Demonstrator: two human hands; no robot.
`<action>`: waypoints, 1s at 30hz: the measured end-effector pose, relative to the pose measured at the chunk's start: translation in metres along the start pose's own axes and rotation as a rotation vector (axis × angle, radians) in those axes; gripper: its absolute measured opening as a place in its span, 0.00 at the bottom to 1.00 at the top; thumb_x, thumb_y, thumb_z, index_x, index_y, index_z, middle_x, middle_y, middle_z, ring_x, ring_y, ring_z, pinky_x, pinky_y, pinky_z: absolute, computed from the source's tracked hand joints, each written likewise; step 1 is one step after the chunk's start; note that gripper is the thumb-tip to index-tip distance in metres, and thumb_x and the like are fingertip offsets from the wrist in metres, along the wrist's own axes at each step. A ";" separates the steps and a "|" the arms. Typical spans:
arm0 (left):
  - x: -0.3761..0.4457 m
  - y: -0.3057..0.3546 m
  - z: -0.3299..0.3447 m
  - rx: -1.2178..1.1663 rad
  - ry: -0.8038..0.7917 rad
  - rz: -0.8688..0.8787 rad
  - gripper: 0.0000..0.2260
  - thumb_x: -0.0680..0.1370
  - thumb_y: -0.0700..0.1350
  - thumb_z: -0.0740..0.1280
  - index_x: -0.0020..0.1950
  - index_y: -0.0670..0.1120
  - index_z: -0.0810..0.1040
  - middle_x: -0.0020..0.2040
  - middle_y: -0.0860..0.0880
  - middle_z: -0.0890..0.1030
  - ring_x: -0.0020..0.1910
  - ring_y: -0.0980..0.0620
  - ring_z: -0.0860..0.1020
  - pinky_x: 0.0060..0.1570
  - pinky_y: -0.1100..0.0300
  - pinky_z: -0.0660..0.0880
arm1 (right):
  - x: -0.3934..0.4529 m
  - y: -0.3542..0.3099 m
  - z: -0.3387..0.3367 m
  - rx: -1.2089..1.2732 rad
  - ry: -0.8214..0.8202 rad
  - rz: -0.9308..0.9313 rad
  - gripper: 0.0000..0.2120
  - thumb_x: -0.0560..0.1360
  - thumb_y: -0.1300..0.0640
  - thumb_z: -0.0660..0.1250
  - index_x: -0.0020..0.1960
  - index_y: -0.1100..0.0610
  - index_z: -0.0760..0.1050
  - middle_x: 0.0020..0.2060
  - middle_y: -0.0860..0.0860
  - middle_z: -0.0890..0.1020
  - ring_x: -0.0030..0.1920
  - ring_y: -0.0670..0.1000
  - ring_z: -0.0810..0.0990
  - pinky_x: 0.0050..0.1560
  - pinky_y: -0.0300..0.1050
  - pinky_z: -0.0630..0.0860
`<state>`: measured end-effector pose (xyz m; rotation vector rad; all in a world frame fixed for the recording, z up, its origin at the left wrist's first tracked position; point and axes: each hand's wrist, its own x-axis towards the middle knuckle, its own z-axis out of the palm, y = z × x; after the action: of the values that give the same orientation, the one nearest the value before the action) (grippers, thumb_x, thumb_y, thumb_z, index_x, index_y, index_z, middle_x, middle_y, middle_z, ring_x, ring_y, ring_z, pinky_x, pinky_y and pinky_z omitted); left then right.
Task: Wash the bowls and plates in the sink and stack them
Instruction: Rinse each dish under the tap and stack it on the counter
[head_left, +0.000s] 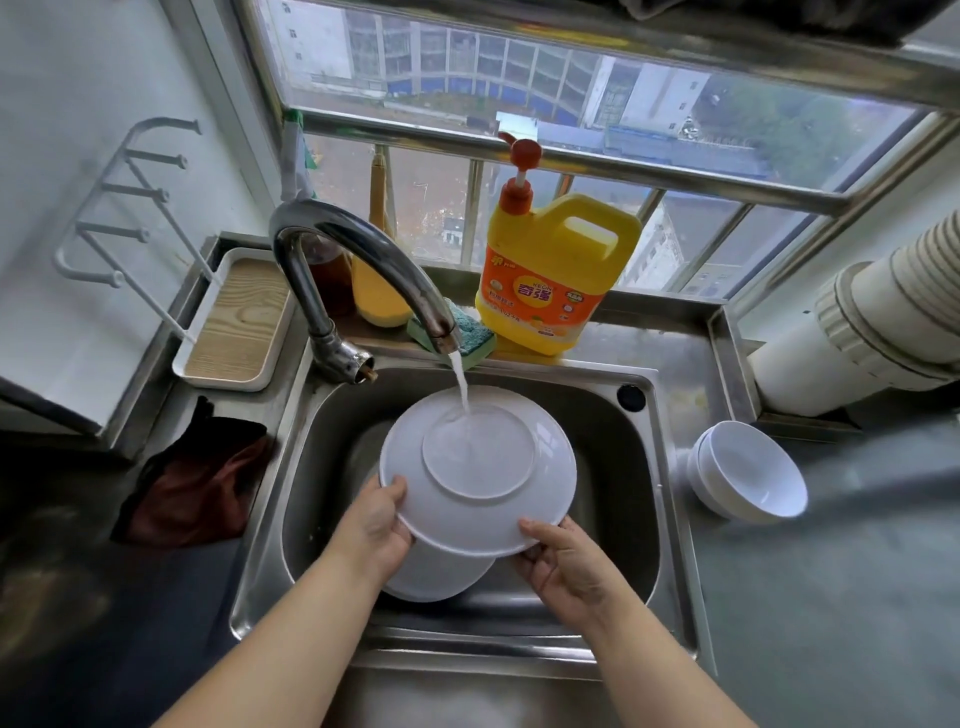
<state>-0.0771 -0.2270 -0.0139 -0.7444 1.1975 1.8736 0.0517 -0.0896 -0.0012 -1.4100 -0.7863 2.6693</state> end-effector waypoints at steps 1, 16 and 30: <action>0.000 0.003 -0.002 0.026 -0.012 0.019 0.15 0.84 0.40 0.53 0.70 0.45 0.69 0.52 0.43 0.80 0.47 0.45 0.79 0.36 0.51 0.81 | 0.003 -0.002 -0.002 -0.029 0.038 -0.001 0.13 0.74 0.70 0.64 0.58 0.62 0.73 0.50 0.61 0.83 0.50 0.59 0.81 0.47 0.50 0.82; -0.039 0.017 -0.031 0.152 -0.176 0.153 0.12 0.77 0.34 0.63 0.59 0.45 0.75 0.50 0.43 0.83 0.48 0.46 0.81 0.40 0.56 0.82 | 0.046 -0.005 0.012 -0.015 0.292 0.066 0.12 0.81 0.60 0.60 0.59 0.65 0.75 0.51 0.59 0.81 0.49 0.57 0.80 0.46 0.53 0.78; -0.026 0.014 -0.052 0.208 -0.007 0.108 0.10 0.80 0.34 0.59 0.57 0.41 0.78 0.45 0.44 0.85 0.40 0.50 0.83 0.34 0.59 0.81 | 0.040 -0.014 0.015 -0.138 0.272 -0.126 0.13 0.81 0.55 0.60 0.61 0.60 0.73 0.55 0.58 0.80 0.54 0.58 0.79 0.47 0.52 0.77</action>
<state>-0.0717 -0.2855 -0.0072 -0.5686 1.4268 1.8009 0.0135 -0.0739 -0.0190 -1.6475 -1.0074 2.3041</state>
